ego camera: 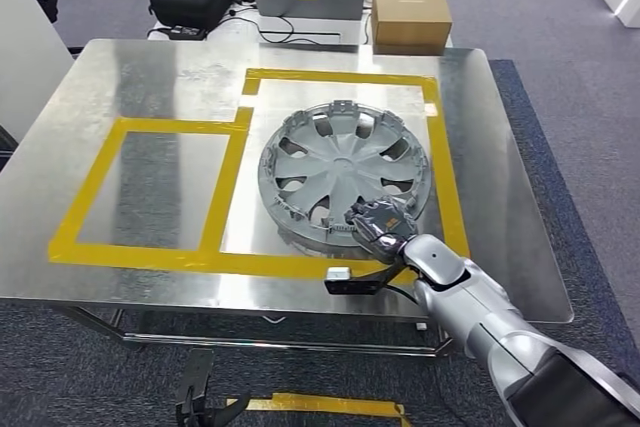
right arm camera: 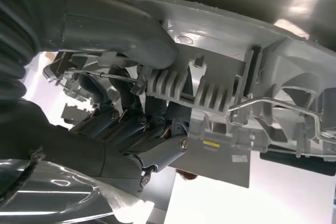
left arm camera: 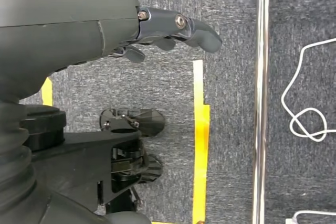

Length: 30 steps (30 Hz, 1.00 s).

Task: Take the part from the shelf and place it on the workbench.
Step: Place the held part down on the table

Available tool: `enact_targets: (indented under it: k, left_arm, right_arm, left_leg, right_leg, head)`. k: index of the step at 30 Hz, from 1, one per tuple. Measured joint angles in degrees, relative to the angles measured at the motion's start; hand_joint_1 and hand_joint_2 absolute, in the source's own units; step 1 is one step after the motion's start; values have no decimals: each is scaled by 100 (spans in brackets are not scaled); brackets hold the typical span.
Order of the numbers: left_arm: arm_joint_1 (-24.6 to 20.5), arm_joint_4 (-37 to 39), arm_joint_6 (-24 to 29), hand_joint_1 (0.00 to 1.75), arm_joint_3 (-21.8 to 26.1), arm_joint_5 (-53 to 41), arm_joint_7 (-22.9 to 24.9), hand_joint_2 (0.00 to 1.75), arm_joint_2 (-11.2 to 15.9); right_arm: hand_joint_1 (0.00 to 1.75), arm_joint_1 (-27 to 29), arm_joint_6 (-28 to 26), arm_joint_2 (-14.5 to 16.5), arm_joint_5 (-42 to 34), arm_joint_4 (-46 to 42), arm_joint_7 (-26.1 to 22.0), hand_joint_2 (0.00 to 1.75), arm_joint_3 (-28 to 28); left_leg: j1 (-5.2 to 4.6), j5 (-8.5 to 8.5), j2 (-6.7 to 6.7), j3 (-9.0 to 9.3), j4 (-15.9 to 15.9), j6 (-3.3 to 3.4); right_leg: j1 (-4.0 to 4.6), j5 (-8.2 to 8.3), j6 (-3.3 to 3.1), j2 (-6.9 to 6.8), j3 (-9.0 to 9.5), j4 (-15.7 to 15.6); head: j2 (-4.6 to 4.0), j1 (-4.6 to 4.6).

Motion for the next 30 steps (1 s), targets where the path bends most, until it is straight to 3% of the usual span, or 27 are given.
enact_targets:
  k: [1,3,5,6,7,9,11,14,16,19,20,21,22,25,27,30]
  left_arm:
    - [-1,-4,3,0,1,0,0,175,3]
    - [11,-10,12,0,2,4,1,175,11]
    - [43,-23,22,0,3,9,2,175,19]
    - [58,-32,18,0,4,24,3,175,22]
    - [68,-46,4,0,5,49,3,175,25]
    - [74,-76,-47,0,10,103,-2,87,28]
    - [75,-101,-77,0,14,125,-28,0,22]
    - [90,-117,19,0,17,94,-72,0,8]
    - [95,-164,103,0,23,37,-45,0,7]
    - [128,-248,127,0,33,-7,31,0,13]
    - [149,-264,128,0,35,-11,48,0,15]
    - [168,-278,128,0,37,-16,58,0,17]
    - [183,-292,128,0,39,-25,75,0,19]
    - [200,-343,127,0,43,-83,154,0,20]
    - [206,-363,126,0,44,-115,196,0,21]
    - [227,-371,126,0,46,-127,217,0,23]
  right_arm:
    - [175,-2,3,-1,6,1,11,175,-10]
    - [175,2,15,-1,31,8,60,175,-28]
    - [87,8,27,-2,62,16,96,87,-47]
    - [44,9,32,-2,80,21,97,44,-62]
    - [0,9,36,-2,96,25,93,0,-81]
    - [0,5,42,-4,129,32,79,0,-132]
    - [0,-5,44,-7,158,35,70,0,-183]
    - [0,-17,43,-8,220,38,78,0,-238]
    - [0,-25,45,-8,274,40,93,0,-278]
    - [0,19,74,-10,331,49,104,0,-313]
    - [0,50,81,-10,338,54,105,0,-314]
    - [0,76,81,-10,345,58,105,0,-315]
    - [0,92,82,-10,354,60,105,0,-317]
    - [0,87,82,-10,391,61,107,0,-338]
    - [0,81,82,-9,413,61,106,0,-355]
    - [0,93,83,-11,432,62,106,0,-366]
  left_leg:
    - [3,-114,2,-63,157,-30]
    - [25,-473,5,-327,790,-82]
    - [50,-687,6,-567,1384,-124]
    - [61,-645,6,-578,1434,-140]
    - [74,-504,6,-491,1267,-151]
    - [99,-151,5,-139,549,-165]
    - [102,-20,0,91,39,-129]
    - [85,-36,1,104,-44,-7]
    - [95,-14,10,115,-71,72]
    - [91,-3,18,107,-79,134]
    - [86,-3,18,103,-78,137]
    - [84,-3,18,102,-76,138]
    - [82,-4,15,104,-75,137]
    - [70,-17,2,106,-67,110]
    - [51,-13,-3,88,-66,53]
    - [55,-25,0,71,-55,-48]
  right_leg:
    - [-18,23,-20,-7,16,-33]
    - [-31,36,-43,-18,28,-53]
    - [-34,36,-47,-14,26,-51]
    - [-37,35,-45,-8,27,-49]
    - [-42,33,-41,-3,29,-43]
    - [-42,15,-7,9,24,-11]
    - [-23,-3,53,25,-15,39]
    - [-28,0,148,35,-54,38]
    - [-42,-128,199,28,-150,207]
    - [-47,-619,235,20,-659,1251]
    - [-47,-707,238,20,-818,1560]
    - [-46,-691,234,20,-889,1681]
    - [-46,-566,223,20,-847,1570]
    - [-39,-59,168,13,-314,469]
    - [-24,5,137,15,-118,99]
    - [-26,29,58,24,-98,59]
  head:
    - [0,-9]
    - [0,-21]
    - [0,-21]
    - [0,-22]
    - [0,-22]
    - [0,-24]
    - [0,-25]
    - [0,-23]
    - [0,-8]
    - [0,13]
    - [0,12]
    - [0,13]
    - [0,13]
    - [0,14]
    - [0,6]
    - [0,2]
